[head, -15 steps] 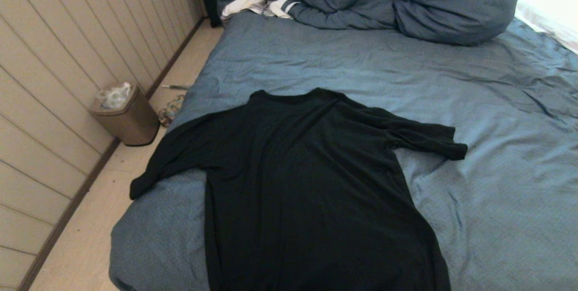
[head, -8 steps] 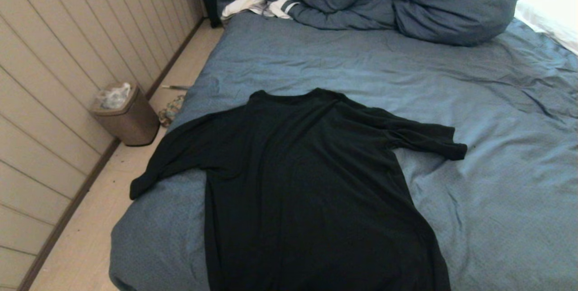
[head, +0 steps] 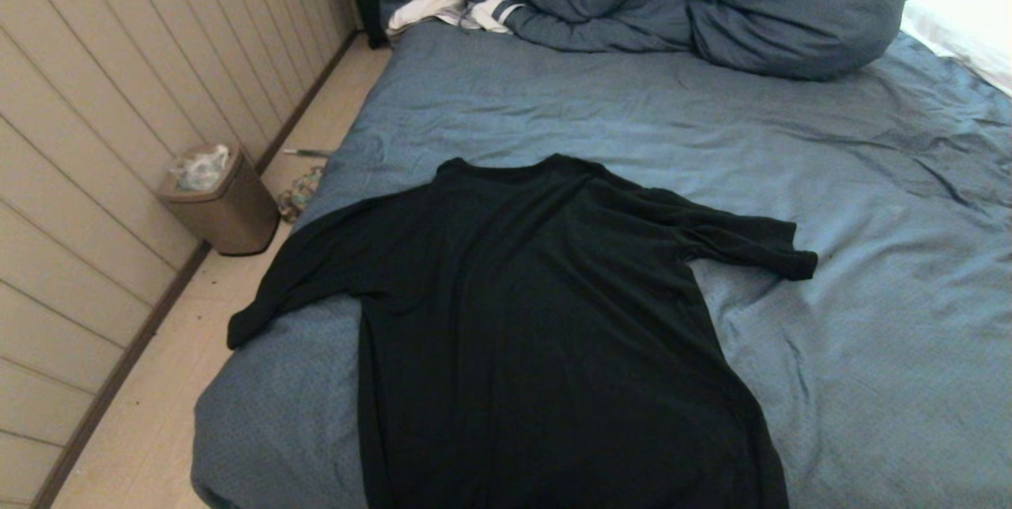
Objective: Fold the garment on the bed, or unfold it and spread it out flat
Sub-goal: Fold the black T-shirt
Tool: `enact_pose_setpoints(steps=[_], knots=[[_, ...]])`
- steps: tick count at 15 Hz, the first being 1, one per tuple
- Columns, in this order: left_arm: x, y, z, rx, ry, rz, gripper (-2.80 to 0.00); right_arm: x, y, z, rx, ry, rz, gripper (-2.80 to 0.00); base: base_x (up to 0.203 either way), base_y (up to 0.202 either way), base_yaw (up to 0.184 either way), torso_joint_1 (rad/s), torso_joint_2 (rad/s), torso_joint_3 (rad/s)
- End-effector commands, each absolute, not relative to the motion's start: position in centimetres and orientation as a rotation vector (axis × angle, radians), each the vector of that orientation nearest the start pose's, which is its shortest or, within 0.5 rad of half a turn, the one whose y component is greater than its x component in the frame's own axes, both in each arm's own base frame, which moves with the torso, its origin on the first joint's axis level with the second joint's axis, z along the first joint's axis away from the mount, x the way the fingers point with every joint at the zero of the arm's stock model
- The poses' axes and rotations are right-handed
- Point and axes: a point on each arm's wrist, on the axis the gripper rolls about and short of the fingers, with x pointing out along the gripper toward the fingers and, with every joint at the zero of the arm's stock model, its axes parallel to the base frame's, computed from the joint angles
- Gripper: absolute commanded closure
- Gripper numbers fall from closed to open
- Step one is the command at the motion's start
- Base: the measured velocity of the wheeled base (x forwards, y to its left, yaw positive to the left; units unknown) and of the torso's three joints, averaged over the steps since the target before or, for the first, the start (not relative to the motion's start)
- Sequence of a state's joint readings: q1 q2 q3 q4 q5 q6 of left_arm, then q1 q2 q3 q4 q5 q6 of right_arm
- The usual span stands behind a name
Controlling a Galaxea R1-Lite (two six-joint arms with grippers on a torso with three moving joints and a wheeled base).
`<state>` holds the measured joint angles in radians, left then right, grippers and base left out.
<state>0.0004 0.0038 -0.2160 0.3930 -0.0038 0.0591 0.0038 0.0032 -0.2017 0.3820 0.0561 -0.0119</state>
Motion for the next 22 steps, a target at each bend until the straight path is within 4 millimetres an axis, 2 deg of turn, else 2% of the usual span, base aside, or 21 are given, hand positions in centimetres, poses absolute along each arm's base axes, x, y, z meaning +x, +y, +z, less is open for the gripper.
enact_pose_setpoints(steps=[1, 3, 8, 13, 18, 22], knots=[[-4.4, 0.0, 9.1, 0.062, 0.186, 0.003, 0.00, -4.1, 0.2, 9.1, -0.046, 0.172, 0.110, 0.00, 0.000, 0.000, 0.000, 0.000, 0.00, 0.000], [-3.8, 0.1, 8.0, 0.084, 0.202, 0.058, 0.00, -4.0, 0.3, 9.1, -0.061, 0.153, 0.146, 0.00, 0.000, 0.000, 0.000, 0.000, 0.00, 0.000], [-3.6, 0.1, 7.8, 0.083, 0.195, 0.040, 0.00, -4.0, 0.3, 9.1, -0.056, 0.153, 0.140, 0.00, 0.000, 0.000, 0.000, 0.000, 0.00, 0.000], [-3.5, 0.1, 7.7, 0.074, 0.190, 0.025, 0.00, -4.0, 0.1, 9.0, -0.024, 0.166, 0.060, 0.00, 0.000, 0.000, 0.000, 0.000, 0.00, 0.000], [-3.2, 0.0, 7.6, 0.077, 0.147, -0.001, 0.00, -4.0, 0.1, 9.2, -0.180, 0.152, 0.073, 0.00, 0.000, 0.000, 0.000, 0.000, 0.00, 0.000], [-3.2, 0.0, 7.6, 0.069, 0.150, -0.027, 0.00, -4.0, 0.1, 9.1, -0.139, 0.161, 0.052, 0.00, 0.000, 0.000, 0.000, 0.000, 0.00, 0.000]])
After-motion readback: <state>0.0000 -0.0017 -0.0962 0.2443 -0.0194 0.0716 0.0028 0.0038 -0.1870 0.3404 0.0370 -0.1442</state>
